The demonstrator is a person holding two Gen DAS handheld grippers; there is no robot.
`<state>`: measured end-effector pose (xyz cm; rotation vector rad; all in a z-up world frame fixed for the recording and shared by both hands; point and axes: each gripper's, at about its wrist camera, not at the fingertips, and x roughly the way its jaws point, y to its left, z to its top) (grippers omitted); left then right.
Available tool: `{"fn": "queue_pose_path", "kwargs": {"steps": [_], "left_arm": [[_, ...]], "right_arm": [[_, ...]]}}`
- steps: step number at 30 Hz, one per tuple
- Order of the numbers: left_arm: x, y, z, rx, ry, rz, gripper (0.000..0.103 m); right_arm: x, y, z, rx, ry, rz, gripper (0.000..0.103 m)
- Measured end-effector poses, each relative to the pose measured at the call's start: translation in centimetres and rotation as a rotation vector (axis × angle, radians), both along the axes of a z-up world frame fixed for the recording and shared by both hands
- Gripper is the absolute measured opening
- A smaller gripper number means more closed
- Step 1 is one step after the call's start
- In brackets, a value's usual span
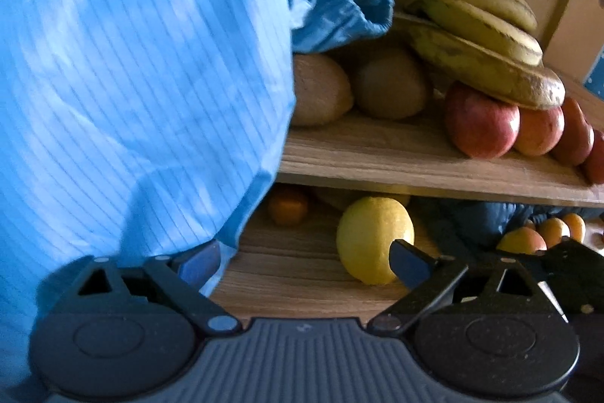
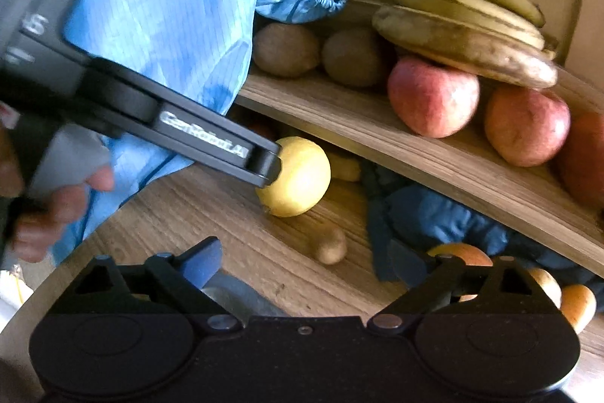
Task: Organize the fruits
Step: 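Close the right gripper around the yellow lemon under the shelf, then close the left gripper on the small orange while the right gripper holds the lemon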
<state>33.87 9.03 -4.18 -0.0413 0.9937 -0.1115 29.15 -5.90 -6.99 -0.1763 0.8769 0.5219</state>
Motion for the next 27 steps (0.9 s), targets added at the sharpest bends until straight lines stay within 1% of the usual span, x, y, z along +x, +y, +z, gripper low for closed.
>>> {"fn": "queue_pose_path", "kwargs": {"steps": [3, 9, 11, 12, 16, 20, 23, 27], "left_arm": [[0.2, 0.4, 0.4, 0.018, 0.008, 0.026, 0.094], [0.5, -0.2, 0.6, -0.002, 0.025, 0.03, 0.092], [1.0, -1.0, 0.2, -0.002, 0.029, 0.031, 0.092], [1.0, -1.0, 0.2, -0.003, 0.027, 0.029, 0.092], [1.4, -1.2, 0.0, 0.003, 0.021, 0.033, 0.089], [1.4, -1.3, 0.2, 0.01, 0.005, 0.051, 0.085], [1.4, -1.2, 0.2, 0.015, -0.003, 0.062, 0.082], [1.3, -0.9, 0.3, 0.013, -0.001, 0.066, 0.079]], "right_arm": [[0.7, 0.7, -0.6, 0.004, -0.014, 0.005, 0.089], [2.3, 2.3, -1.8, 0.003, -0.034, 0.015, 0.084], [2.9, 2.7, -2.3, 0.009, -0.035, 0.021, 0.079], [3.2, 2.9, -2.6, 0.007, -0.039, 0.02, 0.078], [3.9, 3.2, -3.3, 0.009, -0.039, 0.02, 0.068], [4.2, 3.6, -3.5, 0.022, -0.058, 0.026, 0.065], [4.5, 3.9, -3.8, 0.036, -0.058, 0.027, 0.059], [4.5, 3.1, -4.1, 0.053, -0.049, 0.022, 0.059]]}}
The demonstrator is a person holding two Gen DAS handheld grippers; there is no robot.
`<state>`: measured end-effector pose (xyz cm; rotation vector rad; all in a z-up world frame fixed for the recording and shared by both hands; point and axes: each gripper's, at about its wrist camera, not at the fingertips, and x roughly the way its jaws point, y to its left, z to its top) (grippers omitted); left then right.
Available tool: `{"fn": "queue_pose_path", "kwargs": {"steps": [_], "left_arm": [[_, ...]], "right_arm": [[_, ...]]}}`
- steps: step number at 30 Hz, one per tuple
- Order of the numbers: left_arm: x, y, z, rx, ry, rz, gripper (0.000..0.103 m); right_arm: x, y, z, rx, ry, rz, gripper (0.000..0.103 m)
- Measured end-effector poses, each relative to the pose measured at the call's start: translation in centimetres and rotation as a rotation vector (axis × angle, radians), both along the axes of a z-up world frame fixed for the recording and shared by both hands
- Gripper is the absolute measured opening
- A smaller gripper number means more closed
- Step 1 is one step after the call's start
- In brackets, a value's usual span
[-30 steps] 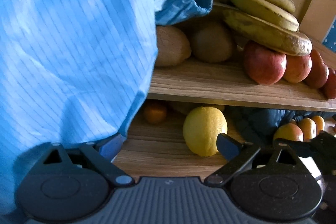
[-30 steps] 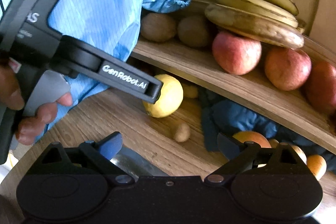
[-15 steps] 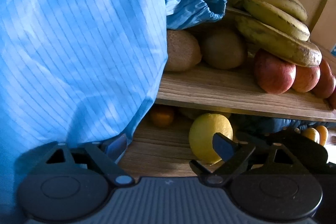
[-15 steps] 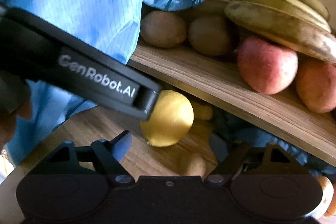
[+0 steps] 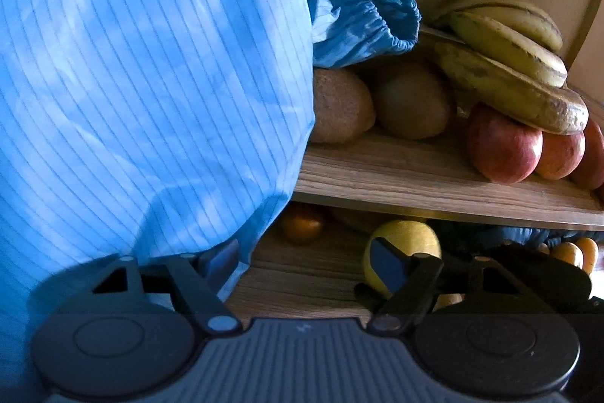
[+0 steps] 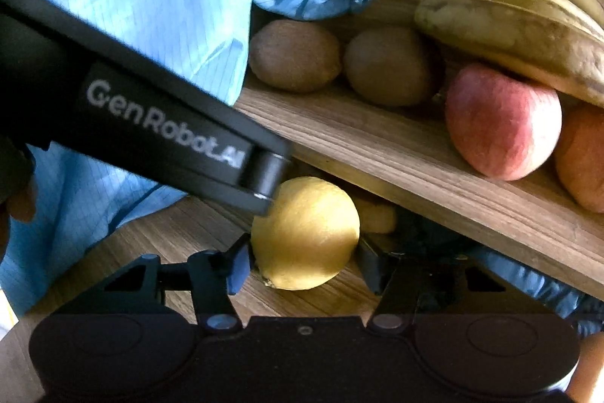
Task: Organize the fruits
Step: 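Close the left gripper on the small orange while the right gripper holds the lemon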
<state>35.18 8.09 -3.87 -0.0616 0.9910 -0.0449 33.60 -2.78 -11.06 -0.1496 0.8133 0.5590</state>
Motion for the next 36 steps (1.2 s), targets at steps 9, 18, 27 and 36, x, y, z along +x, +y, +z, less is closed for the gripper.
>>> {"fn": "queue_pose_path", "kwargs": {"steps": [9, 18, 27, 36], "left_arm": [[1.1, -1.2, -2.3, 0.016, 0.0, 0.008, 0.066], [2.4, -2.1, -3.9, 0.06, -0.03, 0.021, 0.065], [2.3, -3.0, -5.0, 0.063, -0.037, 0.015, 0.061], [2.0, -2.6, -5.4, 0.058, -0.044, 0.015, 0.052]], "right_arm": [[0.2, -3.1, 0.4, -0.017, 0.023, -0.021, 0.059], [-0.3, -3.6, 0.5, -0.016, 0.027, -0.022, 0.059], [0.1, -3.5, 0.4, -0.009, 0.028, -0.022, 0.06], [0.1, -3.7, 0.3, 0.004, 0.03, -0.017, 0.06]]}}
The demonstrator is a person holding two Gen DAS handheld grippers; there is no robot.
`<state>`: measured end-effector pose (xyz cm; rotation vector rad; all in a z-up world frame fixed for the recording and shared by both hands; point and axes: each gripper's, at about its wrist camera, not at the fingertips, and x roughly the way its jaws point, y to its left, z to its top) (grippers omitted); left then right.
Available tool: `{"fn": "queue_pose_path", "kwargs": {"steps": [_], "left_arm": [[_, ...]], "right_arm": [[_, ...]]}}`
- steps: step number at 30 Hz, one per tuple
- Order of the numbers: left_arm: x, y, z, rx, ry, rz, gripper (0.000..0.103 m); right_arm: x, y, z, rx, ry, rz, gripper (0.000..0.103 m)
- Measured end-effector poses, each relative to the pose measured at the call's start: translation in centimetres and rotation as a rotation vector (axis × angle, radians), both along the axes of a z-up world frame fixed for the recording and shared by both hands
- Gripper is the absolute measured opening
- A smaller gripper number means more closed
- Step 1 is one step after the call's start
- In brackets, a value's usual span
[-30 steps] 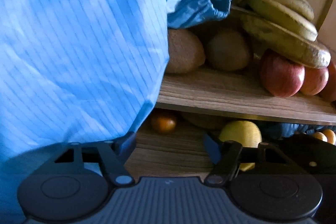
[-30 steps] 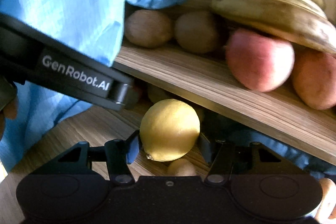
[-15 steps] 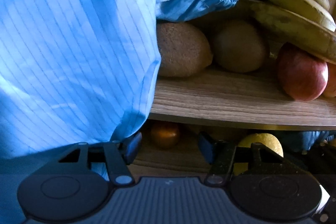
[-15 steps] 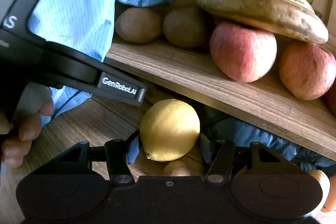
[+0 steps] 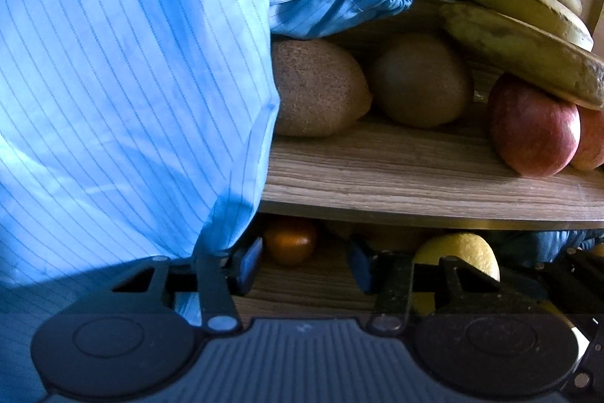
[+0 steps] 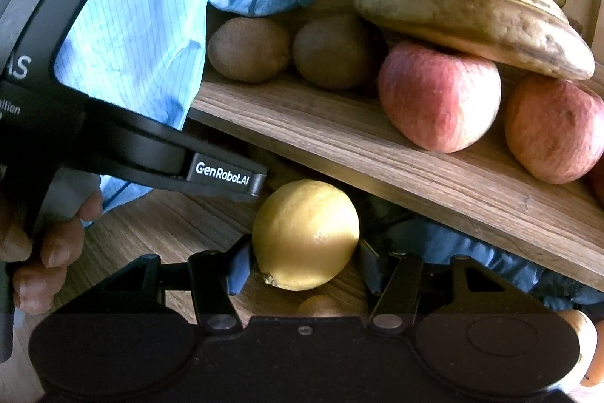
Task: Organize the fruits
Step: 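Close the left gripper on the small orange while the right gripper holds the lemon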
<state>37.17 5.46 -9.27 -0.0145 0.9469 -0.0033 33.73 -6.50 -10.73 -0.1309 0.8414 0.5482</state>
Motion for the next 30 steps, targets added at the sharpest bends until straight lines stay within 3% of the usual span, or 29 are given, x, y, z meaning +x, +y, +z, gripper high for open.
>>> {"fn": "queue_pose_path", "kwargs": {"steps": [3, 17, 21, 30], "left_arm": [[0.0, 0.2, -0.3, 0.015, 0.019, 0.013, 0.046], [0.7, -0.5, -1.3, 0.034, 0.021, 0.028, 0.045], [0.7, -1.0, -1.5, 0.037, 0.018, 0.026, 0.034], [-0.9, -0.1, -0.8, 0.017, 0.032, 0.013, 0.033]], "right_arm": [[0.0, -0.2, 0.1, 0.005, 0.002, -0.002, 0.06], [0.3, -0.2, 0.1, 0.013, 0.007, 0.002, 0.06], [0.3, -0.3, -0.1, 0.02, 0.004, -0.001, 0.06], [-0.3, -1.1, -0.1, 0.054, 0.008, -0.003, 0.059]]}}
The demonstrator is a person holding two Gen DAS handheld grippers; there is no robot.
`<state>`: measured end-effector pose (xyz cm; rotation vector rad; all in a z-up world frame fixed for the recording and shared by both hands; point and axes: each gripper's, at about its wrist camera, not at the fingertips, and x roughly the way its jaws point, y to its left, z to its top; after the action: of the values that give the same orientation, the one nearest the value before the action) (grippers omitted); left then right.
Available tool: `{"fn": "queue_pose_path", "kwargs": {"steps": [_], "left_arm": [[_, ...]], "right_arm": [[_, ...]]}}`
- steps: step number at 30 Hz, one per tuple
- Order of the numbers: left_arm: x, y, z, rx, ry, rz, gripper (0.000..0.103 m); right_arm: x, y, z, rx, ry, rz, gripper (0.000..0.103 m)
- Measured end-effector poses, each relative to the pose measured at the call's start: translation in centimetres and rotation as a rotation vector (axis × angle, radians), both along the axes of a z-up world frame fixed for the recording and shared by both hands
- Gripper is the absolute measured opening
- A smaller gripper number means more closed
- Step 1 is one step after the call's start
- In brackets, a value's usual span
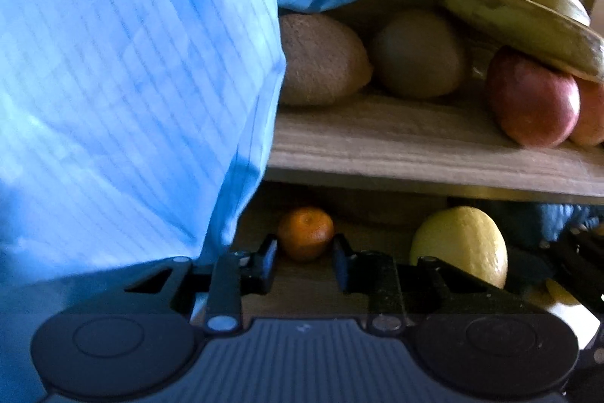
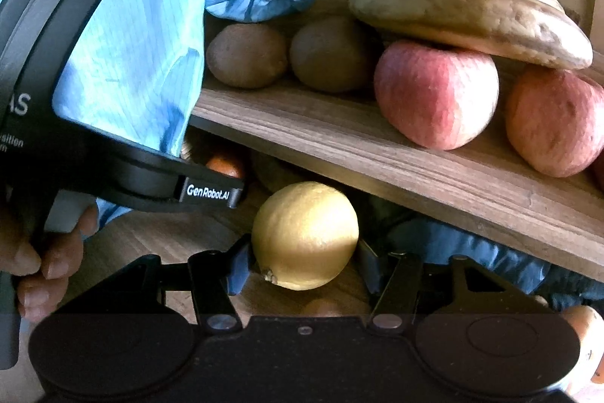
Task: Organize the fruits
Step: 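Close the left gripper on the small orange while the right gripper holds the lemon, then carry the orange with the left gripper while the right gripper carries the lemon over the tray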
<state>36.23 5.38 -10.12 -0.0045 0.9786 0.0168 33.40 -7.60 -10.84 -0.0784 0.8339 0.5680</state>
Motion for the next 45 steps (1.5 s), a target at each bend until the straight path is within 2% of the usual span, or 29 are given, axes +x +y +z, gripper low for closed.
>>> {"fn": "queue_pose_path", "kwargs": {"steps": [17, 31, 40, 45], "left_arm": [[-5.0, 0.9, 1.0, -0.009, -0.012, 0.013, 0.033], [-10.7, -1.6, 3.0, -0.023, -0.016, 0.052, 0.033], [-14.3, -3.3, 3.3, -0.052, -0.004, 0.09, 0.033], [-16.2, -3.9, 3.8, -0.057, -0.011, 0.111, 0.033]], "right_arm": [[-3.1, -1.1, 2.1, 0.057, -0.022, 0.026, 0.059], [-7.4, -3.6, 4.4, 0.05, -0.026, 0.057, 0.059], [-10.5, -6.1, 4.7, 0.029, -0.007, 0.107, 0.059], [-12.4, -6.1, 4.6, 0.016, 0.002, 0.132, 0.059]]}}
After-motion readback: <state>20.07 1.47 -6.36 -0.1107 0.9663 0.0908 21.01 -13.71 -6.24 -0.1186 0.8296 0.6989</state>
